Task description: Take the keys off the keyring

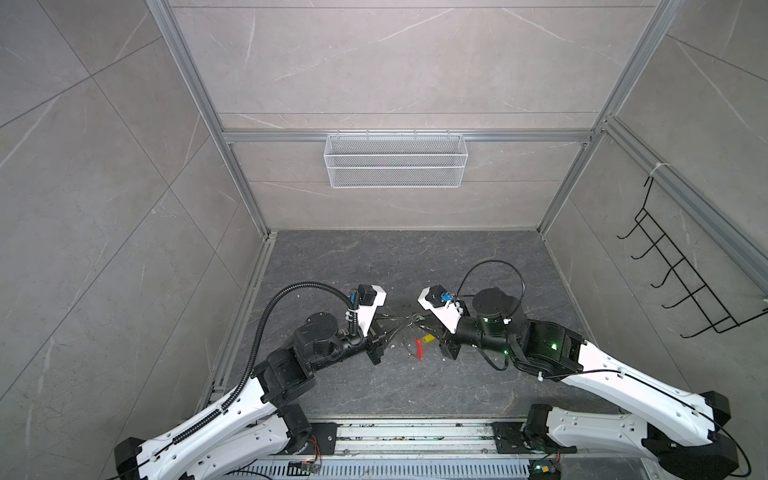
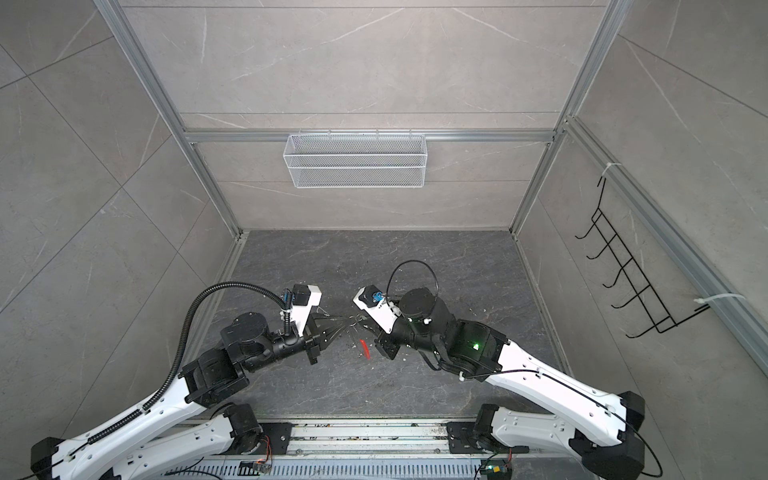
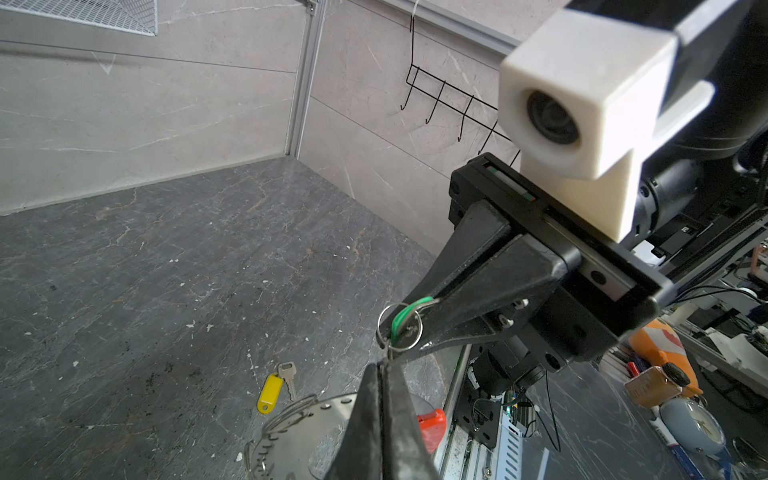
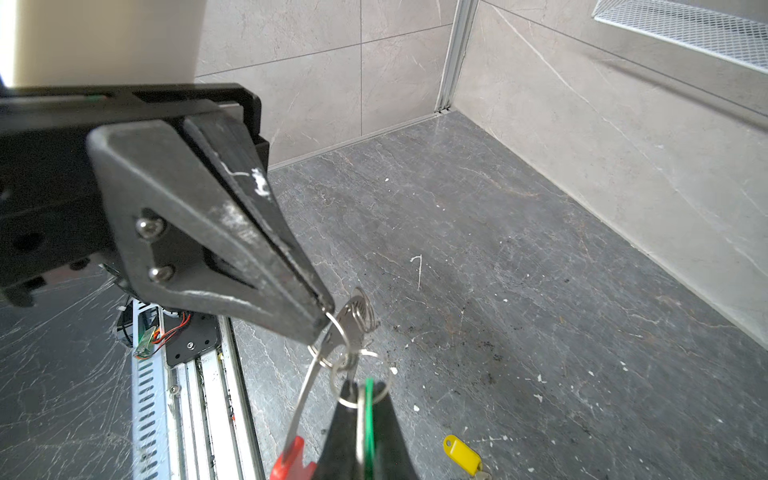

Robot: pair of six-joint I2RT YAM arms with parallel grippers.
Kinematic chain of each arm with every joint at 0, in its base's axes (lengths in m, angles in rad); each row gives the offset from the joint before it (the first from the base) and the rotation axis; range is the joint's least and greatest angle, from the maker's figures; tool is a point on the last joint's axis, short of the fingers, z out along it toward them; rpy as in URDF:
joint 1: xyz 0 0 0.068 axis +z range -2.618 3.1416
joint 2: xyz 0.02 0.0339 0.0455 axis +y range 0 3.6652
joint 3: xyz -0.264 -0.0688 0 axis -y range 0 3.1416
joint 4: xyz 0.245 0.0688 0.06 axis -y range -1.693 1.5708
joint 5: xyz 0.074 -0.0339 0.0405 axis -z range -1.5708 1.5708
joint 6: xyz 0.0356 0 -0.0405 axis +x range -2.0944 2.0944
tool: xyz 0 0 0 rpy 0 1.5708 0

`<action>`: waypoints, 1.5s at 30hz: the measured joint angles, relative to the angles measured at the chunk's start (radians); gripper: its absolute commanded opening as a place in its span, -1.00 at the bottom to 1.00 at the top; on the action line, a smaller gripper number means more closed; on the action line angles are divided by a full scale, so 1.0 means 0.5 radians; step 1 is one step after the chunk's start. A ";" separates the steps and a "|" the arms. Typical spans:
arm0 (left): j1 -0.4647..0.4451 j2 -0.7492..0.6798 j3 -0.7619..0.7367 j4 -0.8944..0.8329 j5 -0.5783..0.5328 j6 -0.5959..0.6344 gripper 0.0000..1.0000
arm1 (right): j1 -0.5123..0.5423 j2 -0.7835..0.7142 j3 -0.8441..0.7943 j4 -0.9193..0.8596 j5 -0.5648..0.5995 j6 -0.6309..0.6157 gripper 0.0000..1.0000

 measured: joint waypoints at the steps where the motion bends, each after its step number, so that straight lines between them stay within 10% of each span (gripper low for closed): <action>1: -0.002 0.000 0.002 0.000 -0.006 0.000 -1.00 | 0.000 0.002 0.004 -0.002 0.000 -0.001 -1.00; 45: -0.213 0.140 0.212 -0.254 -0.730 -0.024 -1.00 | 0.023 0.156 0.095 -0.040 0.177 0.016 -1.00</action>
